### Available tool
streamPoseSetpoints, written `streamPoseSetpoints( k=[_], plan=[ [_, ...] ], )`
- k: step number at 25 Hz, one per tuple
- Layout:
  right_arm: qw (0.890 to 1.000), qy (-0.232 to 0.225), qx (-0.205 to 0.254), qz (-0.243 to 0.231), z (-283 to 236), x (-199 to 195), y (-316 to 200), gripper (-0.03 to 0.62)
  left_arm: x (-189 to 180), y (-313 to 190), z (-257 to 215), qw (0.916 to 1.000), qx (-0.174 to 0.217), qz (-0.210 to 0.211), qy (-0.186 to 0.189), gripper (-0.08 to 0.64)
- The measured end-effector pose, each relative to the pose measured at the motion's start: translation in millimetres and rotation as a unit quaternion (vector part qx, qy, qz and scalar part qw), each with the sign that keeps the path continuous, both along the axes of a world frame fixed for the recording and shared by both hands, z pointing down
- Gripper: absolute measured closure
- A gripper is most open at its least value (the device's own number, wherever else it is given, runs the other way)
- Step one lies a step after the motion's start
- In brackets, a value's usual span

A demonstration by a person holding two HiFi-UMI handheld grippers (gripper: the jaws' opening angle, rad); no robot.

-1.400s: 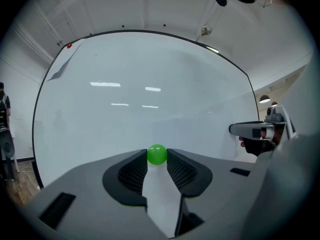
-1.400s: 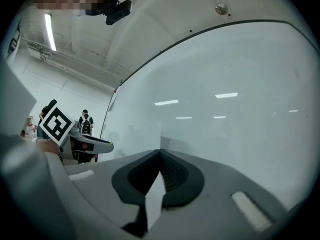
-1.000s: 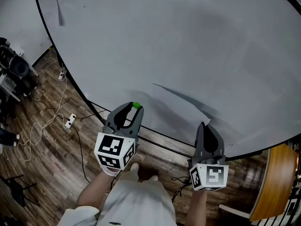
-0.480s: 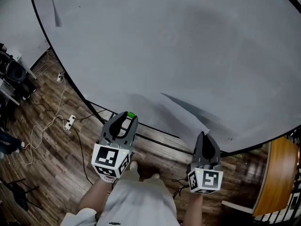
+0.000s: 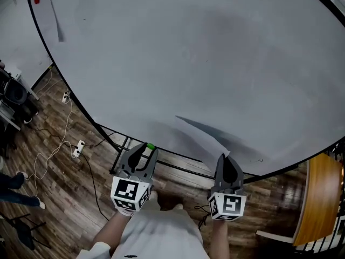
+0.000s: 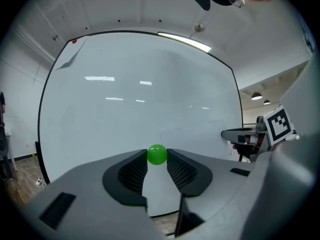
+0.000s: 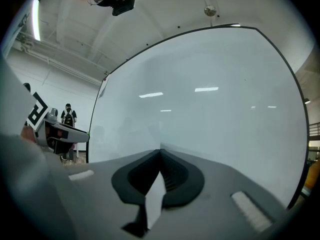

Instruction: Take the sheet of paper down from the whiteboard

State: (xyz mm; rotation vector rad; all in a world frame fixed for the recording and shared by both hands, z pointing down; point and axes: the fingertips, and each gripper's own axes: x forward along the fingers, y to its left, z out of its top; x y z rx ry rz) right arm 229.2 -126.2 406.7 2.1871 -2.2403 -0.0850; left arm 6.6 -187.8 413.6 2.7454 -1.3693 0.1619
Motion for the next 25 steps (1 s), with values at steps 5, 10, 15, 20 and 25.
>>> streamPoseSetpoints(
  k=[5, 10, 15, 20, 25],
  plan=[
    [1.000, 0.002, 0.006, -0.005, -3.9, -1.5, -3.7, 0.582, 0.2, 1.2, -0.6, 1.0000, 0.003, 0.001, 0.007, 0.437],
    [1.000, -0.002, 0.006, -0.002, -3.6, -0.5, -5.4, 0.583, -0.2, -0.1, -0.4, 0.9999, 0.001, 0.003, 0.012, 0.437],
    [1.000, 0.004, 0.002, -0.001, -2.3, -0.7, -5.4, 0.583, 3.5, -1.1, 0.6, 0.9999, -0.003, 0.003, 0.015, 0.437],
    [1.000, 0.003, 0.001, -0.001, -4.0, -0.1, -8.9, 0.581, 6.2, -4.5, -1.3, 0.9998, -0.004, 0.005, 0.021, 0.437],
    [1.000, 0.001, -0.001, 0.002, 0.0, 0.0, -6.3, 0.581, 4.5, -2.6, -2.9, 0.9996, -0.003, 0.006, 0.027, 0.437]
  ],
)
